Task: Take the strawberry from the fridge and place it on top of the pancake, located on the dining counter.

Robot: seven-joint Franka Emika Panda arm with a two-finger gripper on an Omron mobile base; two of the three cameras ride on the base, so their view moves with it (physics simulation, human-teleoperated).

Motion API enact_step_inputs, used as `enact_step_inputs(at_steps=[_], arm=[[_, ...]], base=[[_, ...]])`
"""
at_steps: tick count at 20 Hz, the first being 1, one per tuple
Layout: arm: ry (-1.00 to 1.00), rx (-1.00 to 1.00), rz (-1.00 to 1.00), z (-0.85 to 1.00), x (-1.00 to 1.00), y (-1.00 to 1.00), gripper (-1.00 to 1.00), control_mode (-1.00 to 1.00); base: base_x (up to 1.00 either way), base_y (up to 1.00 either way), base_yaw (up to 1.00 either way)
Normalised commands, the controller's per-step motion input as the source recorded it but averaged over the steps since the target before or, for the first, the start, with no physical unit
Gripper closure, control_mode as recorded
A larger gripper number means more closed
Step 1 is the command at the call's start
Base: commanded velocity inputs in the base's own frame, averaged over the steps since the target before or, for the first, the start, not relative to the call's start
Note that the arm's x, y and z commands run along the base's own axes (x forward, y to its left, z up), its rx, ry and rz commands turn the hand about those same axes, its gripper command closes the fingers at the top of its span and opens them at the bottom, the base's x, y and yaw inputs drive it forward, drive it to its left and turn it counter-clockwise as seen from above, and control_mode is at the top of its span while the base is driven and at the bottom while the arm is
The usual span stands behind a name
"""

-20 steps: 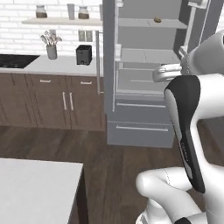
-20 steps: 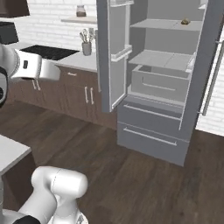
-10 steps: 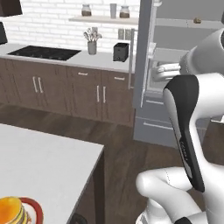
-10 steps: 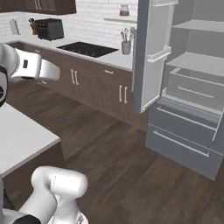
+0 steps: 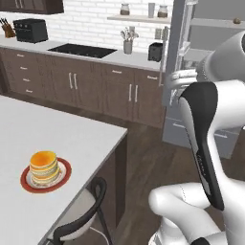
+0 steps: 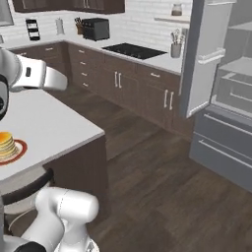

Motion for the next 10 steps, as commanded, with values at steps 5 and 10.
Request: enact_step_inputs(at_steps=[5, 10], arm=[[0.0, 0.0, 0.0, 0.0, 0.0, 0.0, 1.0, 1.0], [0.0, 0.0, 0.0, 0.0, 0.0, 0.0, 1.0, 1.0]], base=[[-0.39, 0.47, 0.32], [0.25, 0.39, 0.31]])
